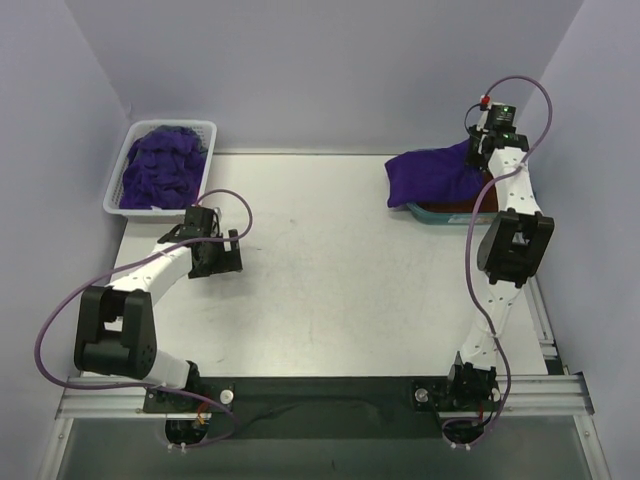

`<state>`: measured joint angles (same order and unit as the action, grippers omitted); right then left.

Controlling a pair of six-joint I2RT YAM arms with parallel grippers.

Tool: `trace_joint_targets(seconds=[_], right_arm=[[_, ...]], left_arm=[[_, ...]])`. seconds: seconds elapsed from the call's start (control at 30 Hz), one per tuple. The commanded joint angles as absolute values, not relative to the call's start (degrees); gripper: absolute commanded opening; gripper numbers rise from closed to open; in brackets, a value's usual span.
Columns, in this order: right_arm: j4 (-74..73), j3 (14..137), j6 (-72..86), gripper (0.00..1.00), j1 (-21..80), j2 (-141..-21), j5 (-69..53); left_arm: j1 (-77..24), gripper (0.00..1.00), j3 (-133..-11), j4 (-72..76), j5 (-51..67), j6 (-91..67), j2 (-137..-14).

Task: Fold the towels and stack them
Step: Neatly place the folded towel into the bin

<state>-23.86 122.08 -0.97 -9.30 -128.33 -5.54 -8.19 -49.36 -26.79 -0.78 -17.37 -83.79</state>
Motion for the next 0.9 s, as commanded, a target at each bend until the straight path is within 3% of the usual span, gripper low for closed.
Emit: trace_joint_targets(seconds=[0.0,0.87], right_arm=[[-21.6,124.5,-2.6,0.0,-10.4,-128.2,-2.7],[-20.4,124.0,-5.1,0.0,-11.7,-128.1,-1.6]], left_arm=[[-7.9,0.97,-51.4,-26.0,0.0,-16.7,-84.7],[-7.9,0.97,-51.9,-26.5,0.0,-16.5,-86.6]])
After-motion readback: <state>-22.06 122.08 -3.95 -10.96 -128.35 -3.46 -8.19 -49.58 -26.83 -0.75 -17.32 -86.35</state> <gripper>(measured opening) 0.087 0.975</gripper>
